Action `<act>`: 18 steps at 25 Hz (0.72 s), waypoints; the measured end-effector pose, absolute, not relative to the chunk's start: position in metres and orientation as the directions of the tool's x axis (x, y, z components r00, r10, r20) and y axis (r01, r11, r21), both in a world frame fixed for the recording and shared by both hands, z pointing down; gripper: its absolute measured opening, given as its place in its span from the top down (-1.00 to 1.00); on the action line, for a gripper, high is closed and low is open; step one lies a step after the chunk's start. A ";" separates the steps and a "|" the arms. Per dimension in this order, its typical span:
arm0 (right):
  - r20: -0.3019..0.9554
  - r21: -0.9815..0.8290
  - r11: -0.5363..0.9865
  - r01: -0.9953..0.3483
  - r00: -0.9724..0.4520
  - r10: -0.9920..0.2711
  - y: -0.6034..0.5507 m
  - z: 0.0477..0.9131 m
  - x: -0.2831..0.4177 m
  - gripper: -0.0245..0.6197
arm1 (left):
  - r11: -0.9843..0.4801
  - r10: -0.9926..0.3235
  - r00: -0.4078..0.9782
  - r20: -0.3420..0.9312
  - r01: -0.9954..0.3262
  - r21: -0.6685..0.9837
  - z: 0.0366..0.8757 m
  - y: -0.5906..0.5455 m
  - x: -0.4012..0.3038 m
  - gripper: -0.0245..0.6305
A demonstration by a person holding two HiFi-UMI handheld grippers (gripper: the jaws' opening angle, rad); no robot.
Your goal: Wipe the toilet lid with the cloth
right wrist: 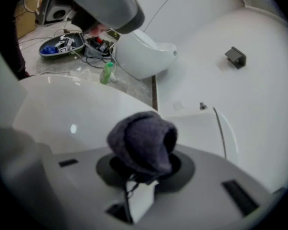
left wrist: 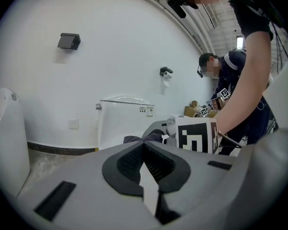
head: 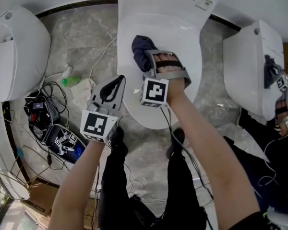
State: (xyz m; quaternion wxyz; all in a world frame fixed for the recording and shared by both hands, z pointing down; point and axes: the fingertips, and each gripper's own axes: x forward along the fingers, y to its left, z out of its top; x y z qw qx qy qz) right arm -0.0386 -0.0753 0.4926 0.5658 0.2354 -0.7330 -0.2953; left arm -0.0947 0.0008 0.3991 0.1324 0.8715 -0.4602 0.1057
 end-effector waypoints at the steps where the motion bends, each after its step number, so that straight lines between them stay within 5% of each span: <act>1: 0.689 0.701 0.713 -0.016 -0.242 -0.683 -0.076 0.492 -0.030 0.62 | -0.543 -0.771 0.558 0.308 -0.828 0.140 0.399 0.001 -0.090 0.90; 18: 0.703 0.697 0.710 -0.101 -0.097 -0.705 -0.085 0.500 0.110 0.62 | -0.605 -0.723 0.620 0.306 -0.781 0.152 0.399 -0.004 -0.013 0.90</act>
